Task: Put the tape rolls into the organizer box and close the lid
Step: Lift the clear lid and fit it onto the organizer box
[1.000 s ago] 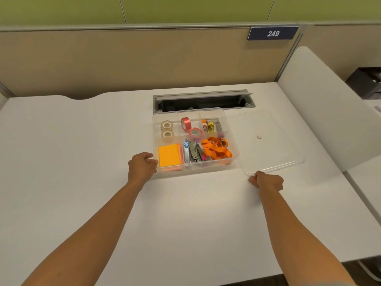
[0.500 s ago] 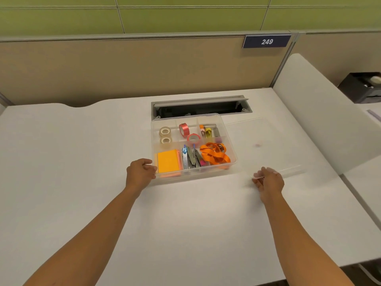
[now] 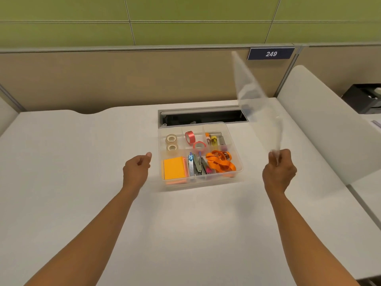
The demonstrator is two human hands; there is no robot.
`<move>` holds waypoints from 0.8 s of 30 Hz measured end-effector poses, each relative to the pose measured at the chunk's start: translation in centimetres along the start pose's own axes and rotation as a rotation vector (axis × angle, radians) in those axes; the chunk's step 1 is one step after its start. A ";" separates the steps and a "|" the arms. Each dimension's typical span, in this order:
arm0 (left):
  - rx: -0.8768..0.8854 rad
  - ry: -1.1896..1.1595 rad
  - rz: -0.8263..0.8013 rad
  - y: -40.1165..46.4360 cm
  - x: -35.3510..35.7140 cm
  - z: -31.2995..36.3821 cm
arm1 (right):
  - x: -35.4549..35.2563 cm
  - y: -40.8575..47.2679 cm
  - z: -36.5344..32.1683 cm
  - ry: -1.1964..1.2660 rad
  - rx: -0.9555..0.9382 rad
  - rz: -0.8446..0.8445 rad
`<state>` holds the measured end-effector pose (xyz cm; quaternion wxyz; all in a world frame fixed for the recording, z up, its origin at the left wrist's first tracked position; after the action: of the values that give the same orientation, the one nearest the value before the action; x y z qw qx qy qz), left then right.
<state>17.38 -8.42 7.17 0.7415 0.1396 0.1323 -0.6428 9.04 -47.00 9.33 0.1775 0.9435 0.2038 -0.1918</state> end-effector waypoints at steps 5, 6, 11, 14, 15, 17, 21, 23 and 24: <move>-0.093 -0.284 -0.008 1.2 -1.4 0.9 | 0.7 -1.2 -1.9 0.099 -0.305 -0.159; -0.122 -0.340 -0.012 1.4 -1.6 1.0 | 0.8 -1.4 -2.1 0.111 -0.359 -0.195; -0.270 -0.683 -0.095 1.5 -2.7 0.6 | 1.7 -1.9 -2.4 0.110 -0.508 -0.484; -0.309 -0.769 -0.191 0.9 -3.2 0.0 | 1.9 -2.2 -2.2 0.087 -0.480 -0.576; -0.289 -0.738 -0.201 0.6 -3.4 -0.3 | 1.9 -2.3 -2.2 0.093 -0.468 -0.578; -0.226 -0.653 -0.204 0.2 -3.6 -1.0 | 1.8 -2.5 -2.2 0.097 -0.438 -0.543; -0.215 -0.668 -0.155 -0.6 -3.5 -1.9 | 1.8 -2.7 -1.9 0.130 -0.193 -0.448; -0.228 -0.690 -0.083 -1.0 -3.1 -2.0 | 2.0 -2.9 -1.4 0.307 0.149 -0.501; -0.228 -0.689 -0.058 -1.2 -2.7 -2.1 | 2.2 -2.9 -1.0 0.385 0.318 -0.559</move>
<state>15.73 -5.29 6.18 0.7347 -0.1726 -0.0507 -0.6541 9.89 -43.41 8.47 -0.0721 0.8860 0.4507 -0.0814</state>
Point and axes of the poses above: each hand's wrist, its own y-axis towards the middle knuckle, its own x-axis out of the palm, z = x × y, the point moved 2 cm from there along y, towards the middle knuckle, and after that the axes turned 12 degrees about x, right-handed, at the moved point
